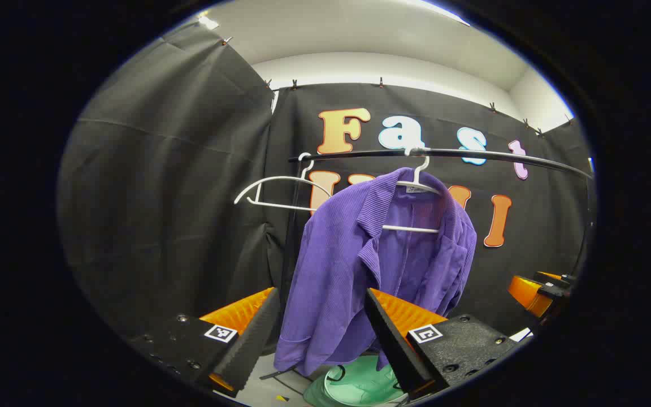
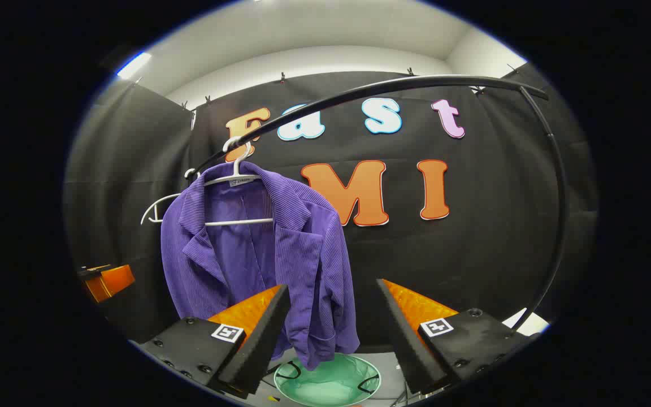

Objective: Grasp the clothes on the hanger with both hands and then place them into the laundry hamper below.

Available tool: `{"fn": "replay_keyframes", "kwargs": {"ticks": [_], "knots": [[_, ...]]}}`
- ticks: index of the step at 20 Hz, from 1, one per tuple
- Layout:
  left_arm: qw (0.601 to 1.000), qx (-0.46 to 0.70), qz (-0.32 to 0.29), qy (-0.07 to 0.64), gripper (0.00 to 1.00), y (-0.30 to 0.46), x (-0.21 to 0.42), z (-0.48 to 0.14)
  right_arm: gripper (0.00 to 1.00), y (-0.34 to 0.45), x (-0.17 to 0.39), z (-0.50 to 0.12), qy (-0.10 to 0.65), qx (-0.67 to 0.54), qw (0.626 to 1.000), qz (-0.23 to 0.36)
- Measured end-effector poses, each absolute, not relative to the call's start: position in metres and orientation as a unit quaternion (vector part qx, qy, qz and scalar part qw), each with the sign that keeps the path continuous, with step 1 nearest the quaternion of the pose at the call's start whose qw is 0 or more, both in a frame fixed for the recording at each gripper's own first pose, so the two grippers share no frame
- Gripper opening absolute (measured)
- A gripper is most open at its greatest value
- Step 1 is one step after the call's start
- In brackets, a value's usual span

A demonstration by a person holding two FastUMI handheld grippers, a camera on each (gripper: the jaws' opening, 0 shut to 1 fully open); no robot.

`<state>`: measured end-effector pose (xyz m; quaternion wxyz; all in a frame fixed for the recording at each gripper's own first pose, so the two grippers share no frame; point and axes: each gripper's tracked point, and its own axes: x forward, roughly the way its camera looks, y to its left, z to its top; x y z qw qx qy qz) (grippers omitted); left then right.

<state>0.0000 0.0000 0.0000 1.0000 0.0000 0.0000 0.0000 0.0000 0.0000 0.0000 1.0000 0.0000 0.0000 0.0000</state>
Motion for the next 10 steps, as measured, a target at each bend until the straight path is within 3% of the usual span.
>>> {"fn": "replay_keyframes", "kwargs": {"ticks": [1,2,3,5,7,8,9,10], "knots": [[1.000,-0.002,0.003,0.002,0.92,0.001,-0.001,-0.001,1.00,0.002,0.001,0.000,0.001,-0.001,1.000,0.003],[1.000,-0.003,0.005,0.002,0.95,0.003,-0.003,-0.001,0.90,0.003,0.001,-0.002,0.003,-0.001,1.000,0.005],[1.000,-0.003,0.008,0.002,0.92,0.004,-0.005,-0.001,0.90,0.004,0.002,-0.001,0.003,-0.002,1.000,0.007],[1.000,0.001,0.018,-0.003,0.95,0.007,-0.011,0.001,0.90,0.007,0.005,-0.002,0.004,-0.002,1.000,0.014],[1.000,0.003,0.025,-0.004,0.92,0.008,-0.012,0.001,0.90,0.011,0.006,-0.003,0.007,-0.003,1.000,0.023],[1.000,0.003,0.028,-0.004,0.99,0.008,-0.011,0.002,0.90,0.014,0.008,-0.004,0.007,-0.004,1.000,0.029],[0.999,0.002,0.032,-0.003,0.95,0.008,-0.012,0.002,0.90,0.016,0.010,-0.004,0.007,-0.005,0.999,0.033],[0.999,0.001,0.037,-0.003,0.95,0.008,-0.013,0.001,0.98,0.015,0.011,-0.004,0.008,-0.006,0.999,0.036]]}}
